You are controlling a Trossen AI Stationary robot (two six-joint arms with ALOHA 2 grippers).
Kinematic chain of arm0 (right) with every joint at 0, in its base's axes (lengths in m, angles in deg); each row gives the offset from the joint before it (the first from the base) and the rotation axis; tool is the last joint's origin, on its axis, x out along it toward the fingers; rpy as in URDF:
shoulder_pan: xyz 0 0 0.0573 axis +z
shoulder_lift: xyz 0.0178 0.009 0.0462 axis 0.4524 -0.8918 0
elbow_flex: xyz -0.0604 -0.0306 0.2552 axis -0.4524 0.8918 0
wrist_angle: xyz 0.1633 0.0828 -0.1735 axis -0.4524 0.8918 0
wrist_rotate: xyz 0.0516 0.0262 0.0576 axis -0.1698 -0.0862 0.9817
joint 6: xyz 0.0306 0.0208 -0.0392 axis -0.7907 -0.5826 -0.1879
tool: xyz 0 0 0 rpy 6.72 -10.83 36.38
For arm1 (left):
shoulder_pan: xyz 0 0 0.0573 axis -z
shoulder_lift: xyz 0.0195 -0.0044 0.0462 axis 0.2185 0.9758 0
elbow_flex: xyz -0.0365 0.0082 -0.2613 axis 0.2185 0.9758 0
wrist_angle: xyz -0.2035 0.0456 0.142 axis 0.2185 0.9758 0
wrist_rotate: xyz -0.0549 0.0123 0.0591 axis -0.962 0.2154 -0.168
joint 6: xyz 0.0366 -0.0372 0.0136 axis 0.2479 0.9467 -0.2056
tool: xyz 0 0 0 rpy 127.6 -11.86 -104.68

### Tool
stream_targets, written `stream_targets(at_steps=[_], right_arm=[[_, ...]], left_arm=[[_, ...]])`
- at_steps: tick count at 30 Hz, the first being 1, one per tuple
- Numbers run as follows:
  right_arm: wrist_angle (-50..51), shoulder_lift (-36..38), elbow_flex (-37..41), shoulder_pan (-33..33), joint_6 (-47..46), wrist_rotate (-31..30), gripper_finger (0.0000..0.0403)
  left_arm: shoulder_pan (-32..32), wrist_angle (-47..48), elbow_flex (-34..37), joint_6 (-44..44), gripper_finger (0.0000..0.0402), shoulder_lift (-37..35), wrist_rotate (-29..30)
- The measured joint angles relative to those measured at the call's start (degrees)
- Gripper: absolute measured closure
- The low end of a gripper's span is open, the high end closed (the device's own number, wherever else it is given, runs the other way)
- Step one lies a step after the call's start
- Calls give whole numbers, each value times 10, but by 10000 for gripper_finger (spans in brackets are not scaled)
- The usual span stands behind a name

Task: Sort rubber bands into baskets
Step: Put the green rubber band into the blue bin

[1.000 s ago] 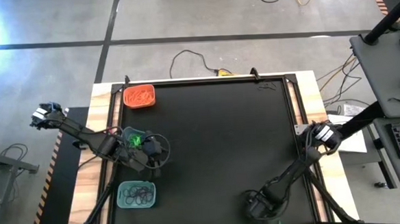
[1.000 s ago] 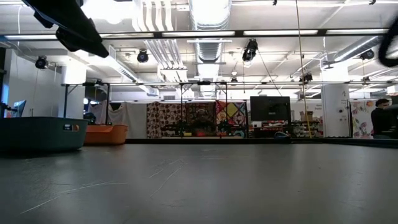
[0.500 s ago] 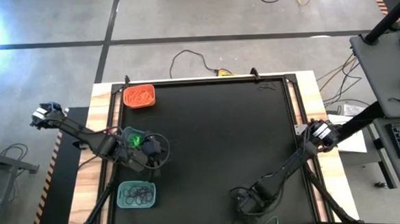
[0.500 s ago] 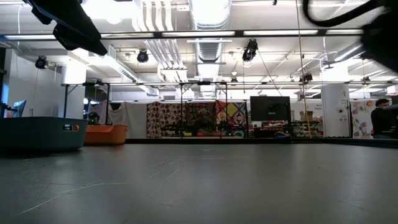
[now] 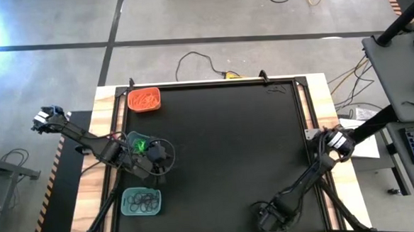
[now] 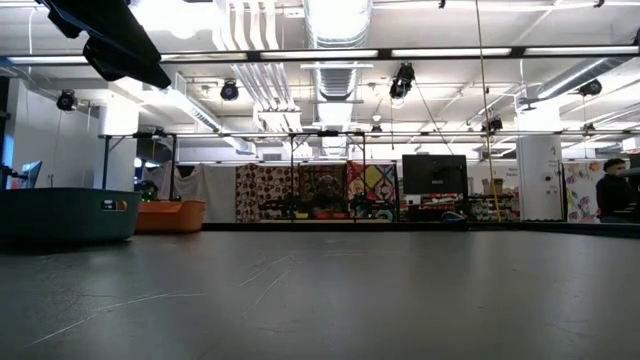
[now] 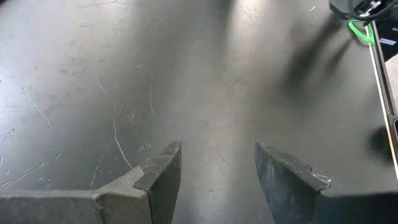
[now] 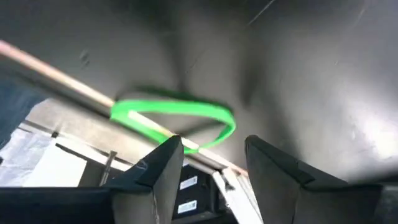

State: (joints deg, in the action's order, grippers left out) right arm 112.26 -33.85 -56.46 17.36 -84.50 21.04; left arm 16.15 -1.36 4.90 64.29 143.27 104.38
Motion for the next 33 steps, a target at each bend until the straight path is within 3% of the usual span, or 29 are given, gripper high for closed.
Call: stream_targets(at_steps=[6,10,13,21,27,29,33], right_arm=[[-10,-38,2,-1,26,26,259],[-26,-63,1,-3,49,80,287],[-23,-71,1,-3,85,79,311],[-3,-74,1,-12,107,50,387],[6,-74,-39,-37,132,31,393],[16,-75,-62,-49,147,8,394],[41,-77,-115,-80,201,-94,394]], left_arm=[[0,0,0,0,215,0,0],[1,0,0,1,215,0,0],[1,0,0,2,215,0,0],[1,2,0,1,215,0,0],[1,4,0,0,215,0,1],[1,4,0,-2,215,0,2],[1,5,0,-2,215,0,2]])
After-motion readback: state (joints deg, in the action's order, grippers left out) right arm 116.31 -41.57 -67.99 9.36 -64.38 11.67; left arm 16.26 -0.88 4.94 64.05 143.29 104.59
